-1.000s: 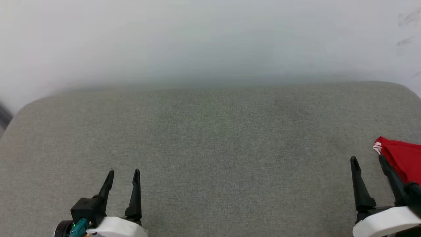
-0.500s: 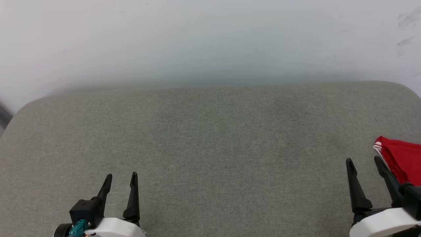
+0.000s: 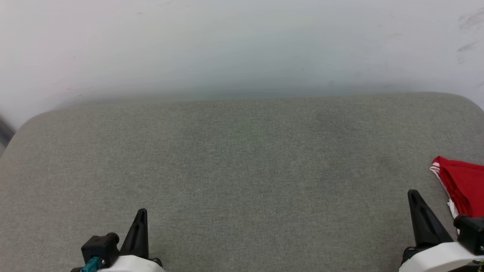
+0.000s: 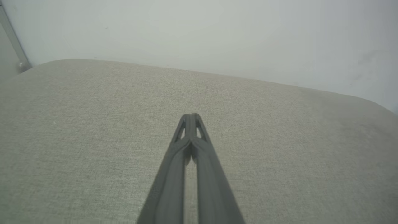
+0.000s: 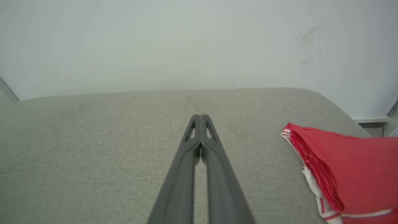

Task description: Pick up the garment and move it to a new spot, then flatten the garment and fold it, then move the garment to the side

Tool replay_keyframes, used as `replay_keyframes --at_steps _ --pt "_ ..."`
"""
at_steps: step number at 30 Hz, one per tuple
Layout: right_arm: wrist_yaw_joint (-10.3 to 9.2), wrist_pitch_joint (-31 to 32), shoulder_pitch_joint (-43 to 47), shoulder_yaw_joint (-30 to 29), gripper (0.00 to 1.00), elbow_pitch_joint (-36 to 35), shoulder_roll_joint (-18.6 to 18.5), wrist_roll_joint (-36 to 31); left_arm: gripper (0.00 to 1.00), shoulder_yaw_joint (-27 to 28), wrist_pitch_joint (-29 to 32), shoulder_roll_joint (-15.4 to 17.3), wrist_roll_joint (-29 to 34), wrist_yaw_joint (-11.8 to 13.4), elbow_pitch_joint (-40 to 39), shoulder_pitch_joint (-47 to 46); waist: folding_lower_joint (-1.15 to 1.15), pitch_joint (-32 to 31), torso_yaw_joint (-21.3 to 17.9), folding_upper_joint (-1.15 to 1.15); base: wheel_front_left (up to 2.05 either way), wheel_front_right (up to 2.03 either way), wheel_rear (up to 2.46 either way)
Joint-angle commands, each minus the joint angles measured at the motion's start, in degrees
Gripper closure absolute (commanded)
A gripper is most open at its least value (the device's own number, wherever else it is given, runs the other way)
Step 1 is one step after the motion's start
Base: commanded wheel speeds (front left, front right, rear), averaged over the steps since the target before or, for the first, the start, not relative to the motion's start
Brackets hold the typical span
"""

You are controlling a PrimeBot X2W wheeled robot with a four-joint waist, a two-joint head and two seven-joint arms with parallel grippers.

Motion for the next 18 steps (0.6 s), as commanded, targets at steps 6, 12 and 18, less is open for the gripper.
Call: replay_keyframes --at_steps 6,12,18 --pt "0.0 0.38 -1.79 -0.24 1.0 1.49 0.0 9.36 1.0 2.27 2.07 -0.79 -7.24 -1.33 -0.35 -1.7 0.0 0.0 0.07 0.0 0.0 0.0 0.0" --pt "0.0 0.69 -2.88 -0.32 1.0 3.16 0.06 15.93 1.0 3.69 3.68 -1.59 -12.4 -2.31 -0.03 -2.37 0.0 0.0 0.12 0.0 0.0 0.0 0.0" --pt "-0.01 1.01 -3.88 -0.39 1.0 4.74 0.11 22.03 1.0 5.03 5.18 -2.3 -17.2 -3.24 0.19 -2.95 0.0 0.01 0.17 0.0 0.0 0.0 0.0"
